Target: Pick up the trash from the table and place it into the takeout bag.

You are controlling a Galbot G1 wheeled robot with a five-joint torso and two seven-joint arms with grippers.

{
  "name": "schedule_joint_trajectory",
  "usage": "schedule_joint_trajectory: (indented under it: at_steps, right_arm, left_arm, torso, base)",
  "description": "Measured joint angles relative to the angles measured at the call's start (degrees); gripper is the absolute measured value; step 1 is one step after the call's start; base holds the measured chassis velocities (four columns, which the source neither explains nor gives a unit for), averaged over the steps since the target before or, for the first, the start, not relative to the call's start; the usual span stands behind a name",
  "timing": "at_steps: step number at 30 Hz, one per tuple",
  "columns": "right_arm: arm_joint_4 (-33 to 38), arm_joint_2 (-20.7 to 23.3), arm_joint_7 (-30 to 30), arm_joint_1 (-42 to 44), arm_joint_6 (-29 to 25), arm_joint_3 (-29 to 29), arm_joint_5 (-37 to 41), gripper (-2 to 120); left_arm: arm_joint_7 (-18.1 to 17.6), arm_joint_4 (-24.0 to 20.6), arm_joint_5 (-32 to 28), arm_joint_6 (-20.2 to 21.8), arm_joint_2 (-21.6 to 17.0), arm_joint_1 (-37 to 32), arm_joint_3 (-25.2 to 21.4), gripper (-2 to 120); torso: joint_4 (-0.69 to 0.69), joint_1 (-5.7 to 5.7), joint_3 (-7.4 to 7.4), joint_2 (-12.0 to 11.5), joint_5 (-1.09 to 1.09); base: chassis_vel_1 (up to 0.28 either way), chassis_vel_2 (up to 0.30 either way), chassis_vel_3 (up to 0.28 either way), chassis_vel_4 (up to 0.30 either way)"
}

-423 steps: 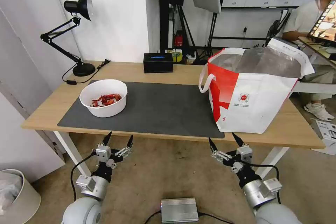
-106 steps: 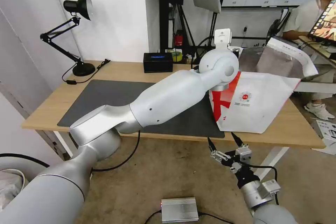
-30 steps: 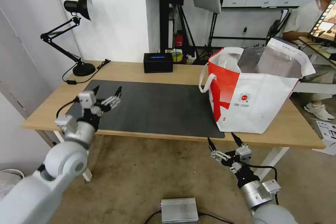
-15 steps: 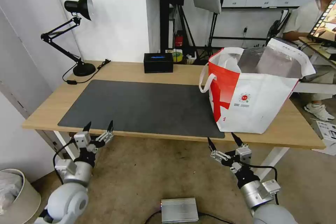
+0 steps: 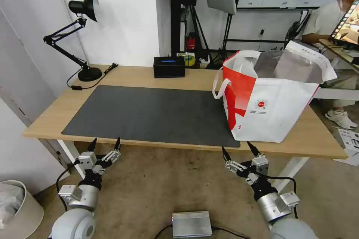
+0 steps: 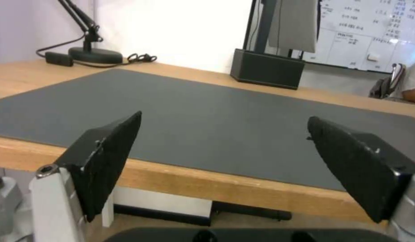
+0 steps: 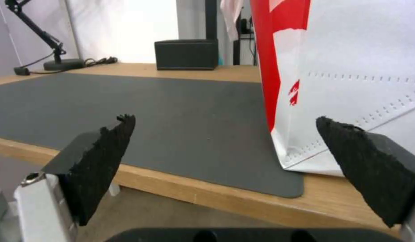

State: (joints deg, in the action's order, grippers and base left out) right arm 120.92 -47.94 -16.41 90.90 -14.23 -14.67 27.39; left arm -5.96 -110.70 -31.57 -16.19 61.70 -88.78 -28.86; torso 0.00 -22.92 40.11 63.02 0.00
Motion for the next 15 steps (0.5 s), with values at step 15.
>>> schedule_joint_trajectory:
  at_steps: [15]
  right_arm:
    - [0.0, 0.0, 0.0, 0.0, 0.0, 0.0, 0.0, 100]
  left_arm:
    - [1.91, 0.66, 1.47, -1.42, -0.31, -0.15, -0.04, 100]
  torso:
    - [0.0, 0.0, 0.0, 0.0, 0.0]
  base:
    - [0.0, 0.0, 0.0, 0.0]
